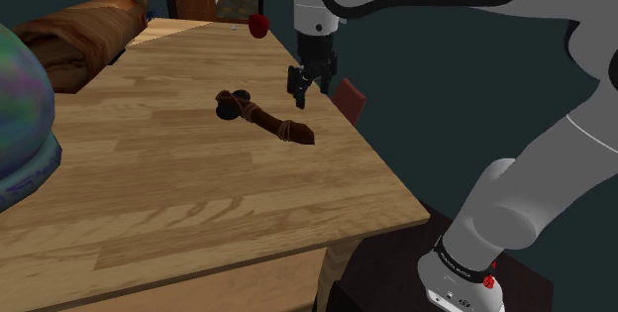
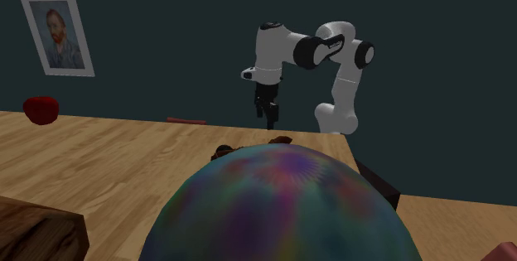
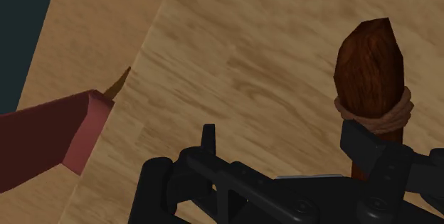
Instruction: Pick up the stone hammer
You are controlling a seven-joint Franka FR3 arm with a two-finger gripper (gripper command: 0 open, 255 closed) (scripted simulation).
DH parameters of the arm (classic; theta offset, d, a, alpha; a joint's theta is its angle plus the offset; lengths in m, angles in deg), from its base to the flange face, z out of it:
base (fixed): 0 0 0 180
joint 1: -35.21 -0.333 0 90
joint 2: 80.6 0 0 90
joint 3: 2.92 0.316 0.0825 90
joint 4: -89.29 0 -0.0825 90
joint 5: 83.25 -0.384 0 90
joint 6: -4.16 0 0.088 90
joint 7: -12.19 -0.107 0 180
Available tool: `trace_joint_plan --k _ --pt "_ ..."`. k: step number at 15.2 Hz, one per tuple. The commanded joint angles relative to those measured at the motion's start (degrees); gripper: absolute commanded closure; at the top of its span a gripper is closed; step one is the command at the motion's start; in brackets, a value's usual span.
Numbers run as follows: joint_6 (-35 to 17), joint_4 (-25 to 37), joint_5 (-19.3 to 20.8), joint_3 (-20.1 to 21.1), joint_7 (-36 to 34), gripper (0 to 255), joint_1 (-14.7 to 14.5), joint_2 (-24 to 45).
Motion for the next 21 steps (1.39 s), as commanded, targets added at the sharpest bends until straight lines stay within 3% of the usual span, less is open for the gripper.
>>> trace_joint_plan --k 1,8,17,18,21 --pt "0.3 4.5 2.9 2.6 -2.6 0 -0.8 4.8" --pt "4.2 20.5 15.4 8.9 -9.9 0 -5.9 21.4" --pt "-1.5 14.2 15.3 8.5 -11.2 0 -5.6 21.0" --pt "-1.5 14.0 15.2 8.5 -11.3 255 -5.6 20.9" --pt "-1.5 14.0 15.2 8.5 -11.3 255 -5.6 20.8"
